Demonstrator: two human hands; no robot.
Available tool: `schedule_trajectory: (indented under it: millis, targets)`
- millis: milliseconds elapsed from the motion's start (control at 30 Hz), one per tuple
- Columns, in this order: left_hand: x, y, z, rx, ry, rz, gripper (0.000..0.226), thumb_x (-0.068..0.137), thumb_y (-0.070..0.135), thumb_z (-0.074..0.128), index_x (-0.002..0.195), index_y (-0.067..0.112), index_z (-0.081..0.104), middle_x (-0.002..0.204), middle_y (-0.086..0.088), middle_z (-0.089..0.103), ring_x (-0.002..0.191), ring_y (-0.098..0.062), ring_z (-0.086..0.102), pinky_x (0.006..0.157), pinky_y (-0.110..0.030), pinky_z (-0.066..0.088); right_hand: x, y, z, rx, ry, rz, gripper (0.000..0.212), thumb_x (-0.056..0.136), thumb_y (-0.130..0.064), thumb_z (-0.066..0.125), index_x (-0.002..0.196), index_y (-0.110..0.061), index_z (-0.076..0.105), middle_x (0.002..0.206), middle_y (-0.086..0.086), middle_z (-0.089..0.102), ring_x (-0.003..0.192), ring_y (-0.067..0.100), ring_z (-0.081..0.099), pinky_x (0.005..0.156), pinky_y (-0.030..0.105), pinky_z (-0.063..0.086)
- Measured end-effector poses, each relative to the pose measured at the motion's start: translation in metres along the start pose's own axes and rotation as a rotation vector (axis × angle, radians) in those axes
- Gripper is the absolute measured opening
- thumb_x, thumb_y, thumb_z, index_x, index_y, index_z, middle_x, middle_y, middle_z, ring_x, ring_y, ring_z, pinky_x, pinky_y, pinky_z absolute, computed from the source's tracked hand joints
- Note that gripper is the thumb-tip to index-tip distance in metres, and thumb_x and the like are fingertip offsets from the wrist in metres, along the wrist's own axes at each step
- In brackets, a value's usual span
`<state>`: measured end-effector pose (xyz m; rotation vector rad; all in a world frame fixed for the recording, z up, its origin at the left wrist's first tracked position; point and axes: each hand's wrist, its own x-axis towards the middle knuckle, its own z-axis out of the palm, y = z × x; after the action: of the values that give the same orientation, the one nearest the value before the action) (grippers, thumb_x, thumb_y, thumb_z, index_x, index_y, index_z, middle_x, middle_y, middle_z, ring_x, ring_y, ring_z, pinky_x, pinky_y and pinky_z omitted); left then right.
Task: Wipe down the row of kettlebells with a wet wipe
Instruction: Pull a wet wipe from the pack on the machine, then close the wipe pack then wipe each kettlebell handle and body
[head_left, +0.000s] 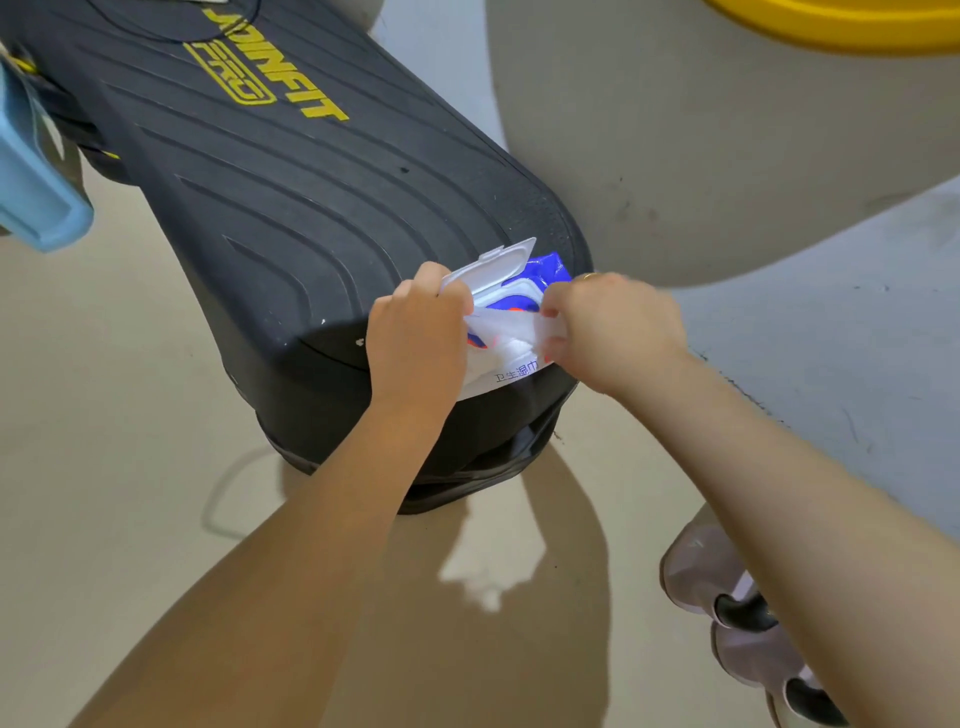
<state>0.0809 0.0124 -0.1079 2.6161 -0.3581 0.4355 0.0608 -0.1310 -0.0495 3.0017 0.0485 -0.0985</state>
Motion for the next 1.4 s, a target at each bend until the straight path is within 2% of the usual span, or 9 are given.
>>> schedule_trajectory:
  millis: [133,467,667,733,833,933,1133,1267,1400]
  targets:
    - [0.001,0.0,-0.001,-0.017,0.004,-0.015,0.009,0.072,0.007,0.074,0.076,0.002,0.068,0.084,-0.02,0.065,0.067,-0.034,0.063,0.06,-0.037,0.051,-0.001,0.023,-0.012,-0.028,0.099,0.123,0.026,0.089,-0.009,0.045,0.113,-0.009,0.055,0.104,0.015,0.061,0.1,0.035,0.053,0.064,0.032,0.031]
    - [0.001,0.004,0.0,-0.28,0.126,-0.122,0.007,0.077,0.006,0.064,0.077,0.01,0.07,0.102,-0.015,0.063,0.087,-0.035,0.058,0.067,-0.046,0.053,0.01,-0.006,0.001,0.707,0.06,0.163,0.013,0.084,-0.022,0.062,0.085,-0.018,0.049,0.073,0.002,0.055,0.072,0.024,0.05,0.065,0.032,0.041]
    - [0.0,0.002,0.008,-0.486,0.068,-0.206,0.01,0.076,0.014,0.064,0.079,0.014,0.073,0.115,-0.009,0.059,0.103,-0.031,0.051,0.081,-0.052,0.048,0.021,-0.016,0.006,0.682,-0.077,0.001,0.006,0.082,-0.02,0.067,0.088,-0.021,0.067,0.087,0.0,0.065,0.085,0.019,0.056,0.076,0.03,0.046]
    - [0.001,-0.002,0.009,-0.421,0.025,-0.23,0.011,0.078,0.018,0.065,0.081,0.015,0.075,0.116,-0.009,0.059,0.104,-0.031,0.051,0.084,-0.049,0.047,0.016,-0.009,0.007,0.739,-0.198,-0.047,0.032,0.083,-0.007,0.059,0.106,-0.027,0.068,0.103,0.004,0.069,0.09,0.021,0.061,0.083,0.032,0.05]
    - [-0.002,-0.001,0.012,-0.225,-0.009,-0.181,0.02,0.083,0.029,0.061,0.079,0.014,0.074,0.113,-0.008,0.06,0.102,-0.029,0.053,0.082,-0.04,0.046,0.007,0.002,0.006,0.798,-0.295,-0.063,0.057,0.081,0.004,0.047,0.122,-0.033,0.058,0.112,-0.004,0.065,0.09,0.016,0.058,0.085,0.029,0.05]
    - [-0.005,0.0,0.015,-0.171,0.041,-0.105,0.02,0.081,0.029,0.064,0.083,0.011,0.071,0.113,-0.011,0.063,0.102,-0.031,0.056,0.083,-0.043,0.045,0.001,0.013,0.006,0.846,-0.118,0.025,0.048,0.084,0.003,0.045,0.119,-0.026,0.059,0.096,-0.018,0.06,0.073,0.005,0.057,0.066,0.009,0.043]
    - [-0.018,0.0,0.019,-0.114,0.228,0.363,0.017,0.085,0.022,0.055,0.101,0.019,0.051,0.101,-0.005,0.069,0.09,-0.025,0.062,0.095,-0.039,0.038,-0.004,0.013,0.011,0.738,-0.099,-0.019,0.036,0.083,0.003,0.044,0.1,-0.02,0.066,0.086,-0.002,0.067,0.067,0.003,0.054,0.066,0.018,0.042]
    - [-0.026,0.005,0.019,0.006,0.096,0.406,0.032,0.085,0.025,0.052,0.111,0.009,0.057,0.088,-0.009,0.07,0.081,-0.028,0.066,0.084,-0.034,0.038,-0.012,0.018,0.013,0.82,0.116,0.1,0.019,0.084,-0.004,0.049,0.086,-0.017,0.063,0.081,-0.002,0.06,0.071,0.008,0.054,0.057,0.015,0.037]
    - [-0.034,0.013,0.021,0.125,-0.038,0.377,0.03,0.085,0.029,0.046,0.1,0.009,0.064,0.096,-0.008,0.07,0.094,-0.028,0.065,0.086,-0.034,0.039,-0.025,0.027,0.025,0.953,0.076,0.246,0.015,0.085,-0.015,0.055,0.099,-0.017,0.058,0.071,-0.011,0.053,0.075,0.021,0.054,0.068,0.027,0.041]
